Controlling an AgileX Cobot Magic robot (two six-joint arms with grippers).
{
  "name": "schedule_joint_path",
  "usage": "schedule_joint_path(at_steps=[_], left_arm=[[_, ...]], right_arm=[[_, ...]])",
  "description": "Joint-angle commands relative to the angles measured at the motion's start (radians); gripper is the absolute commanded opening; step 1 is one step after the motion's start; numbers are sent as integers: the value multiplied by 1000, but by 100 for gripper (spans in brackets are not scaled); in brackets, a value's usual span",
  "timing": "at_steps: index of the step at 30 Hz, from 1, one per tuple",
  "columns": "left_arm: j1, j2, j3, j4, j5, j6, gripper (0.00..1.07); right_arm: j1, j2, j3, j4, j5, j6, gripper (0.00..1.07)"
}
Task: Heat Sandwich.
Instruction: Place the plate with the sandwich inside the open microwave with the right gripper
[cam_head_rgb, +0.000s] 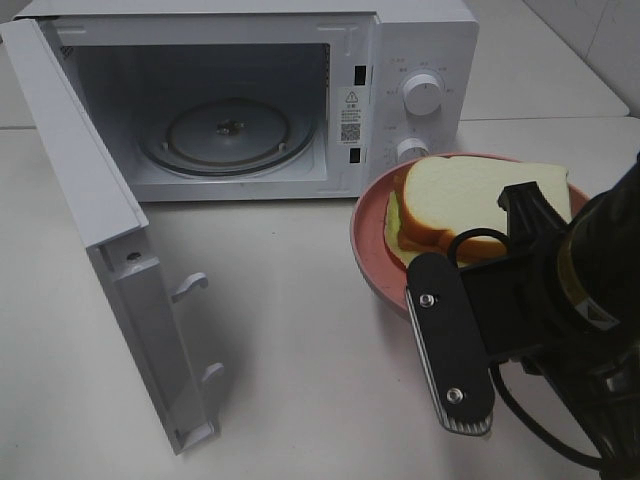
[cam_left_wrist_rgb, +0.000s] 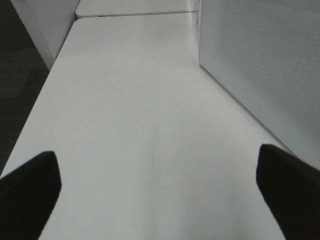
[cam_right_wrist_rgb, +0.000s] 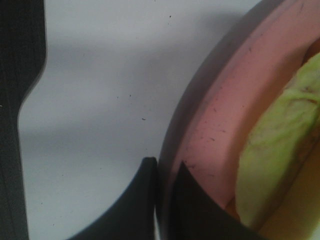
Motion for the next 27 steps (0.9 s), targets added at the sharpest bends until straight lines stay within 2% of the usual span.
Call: schedule_joint_path(at_steps=[1,16,20,27], left_arm=[[1,-26,2,0,-6,-7,100],[1,-26,2,0,-6,-7,100],[1,-26,2,0,-6,-7,100],[1,-26,2,0,-6,-7,100]], right_arm=[[1,-8,5,-25,-33,-13,2],[-10,-8,5,9,-126,-224,0],[-54,-8,5,59,-147,-291,0],[-149,-8,5,150,-174,-542,0]])
